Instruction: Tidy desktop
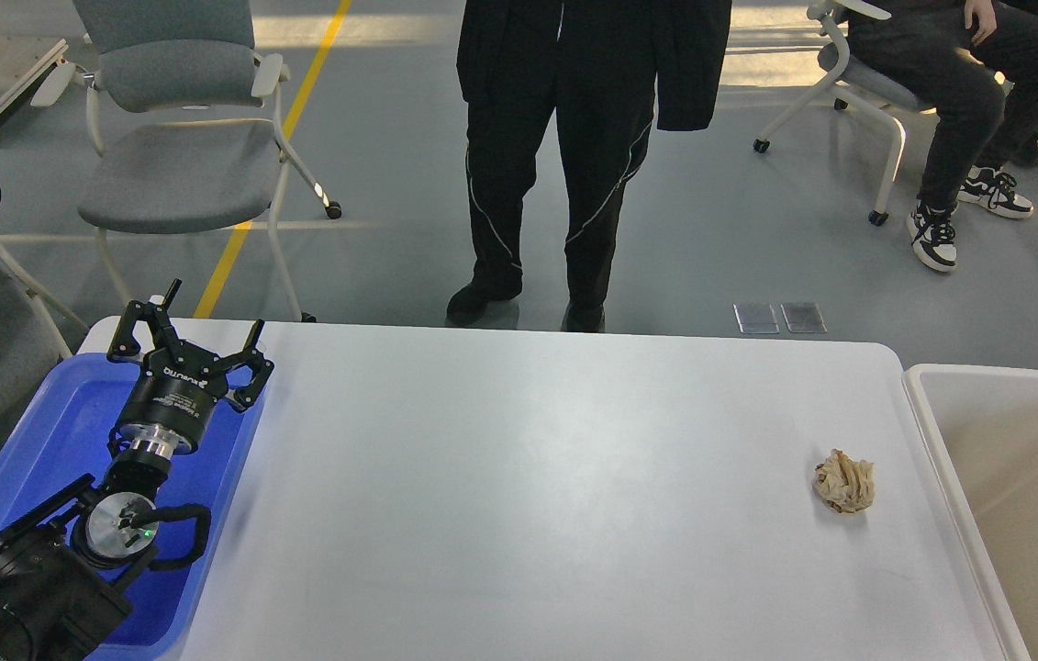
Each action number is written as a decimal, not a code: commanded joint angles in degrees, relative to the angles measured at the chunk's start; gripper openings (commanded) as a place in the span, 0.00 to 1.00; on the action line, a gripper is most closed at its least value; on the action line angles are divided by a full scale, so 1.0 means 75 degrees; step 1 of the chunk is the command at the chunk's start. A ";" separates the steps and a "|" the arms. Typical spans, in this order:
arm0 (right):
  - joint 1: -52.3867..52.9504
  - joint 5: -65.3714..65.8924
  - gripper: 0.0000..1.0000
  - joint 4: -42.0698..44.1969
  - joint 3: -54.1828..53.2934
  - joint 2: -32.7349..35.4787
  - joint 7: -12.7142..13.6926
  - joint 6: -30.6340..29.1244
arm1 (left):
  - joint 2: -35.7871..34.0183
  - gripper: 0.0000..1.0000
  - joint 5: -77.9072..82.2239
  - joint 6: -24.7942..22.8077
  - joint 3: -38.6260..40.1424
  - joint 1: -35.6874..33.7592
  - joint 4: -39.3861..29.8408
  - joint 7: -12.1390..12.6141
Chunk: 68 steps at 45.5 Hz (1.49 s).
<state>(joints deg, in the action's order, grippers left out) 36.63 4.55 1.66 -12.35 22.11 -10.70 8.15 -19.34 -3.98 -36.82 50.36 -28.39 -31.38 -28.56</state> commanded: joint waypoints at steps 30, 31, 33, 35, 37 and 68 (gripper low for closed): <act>0.0860 -0.1192 1.00 -0.4036 -0.2887 0.0859 -0.0108 -0.2856 | 0.0000 1.00 0.0003 -0.0001 0.0000 0.0000 0.0000 0.0000; 0.0720 -0.1180 1.00 -0.4622 -0.2958 0.1023 -0.0108 -0.2833 | 0.0000 1.00 0.0003 -0.0001 0.0000 0.0000 0.0000 0.0000; 0.0485 -0.1134 1.00 -0.5631 -0.3157 0.1293 -0.0108 -0.2798 | 0.0000 1.00 0.0003 -0.0001 0.0000 0.0000 0.0000 0.0000; 0.0297 -0.1052 1.00 -0.6207 -0.3414 0.1341 -0.0108 -0.2693 | 0.0000 1.00 0.0003 -0.0001 0.0000 0.0000 0.0000 0.0000; 0.0156 -0.1005 1.00 -0.6397 -0.3672 0.1225 -0.0108 -0.2506 | 0.0000 1.00 0.0003 -0.0001 0.0000 0.0000 0.0000 0.0000; -0.2305 0.2932 1.00 -0.6971 -0.7540 -0.1541 -0.2921 -0.1731 | 0.0000 1.00 -0.0008 -0.0001 0.0000 0.0000 0.0000 0.0000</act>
<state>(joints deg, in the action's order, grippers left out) 23.87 20.92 -48.79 -64.24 16.19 -30.15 -5.39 -19.33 -3.96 -36.83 50.36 -28.39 -31.38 -28.56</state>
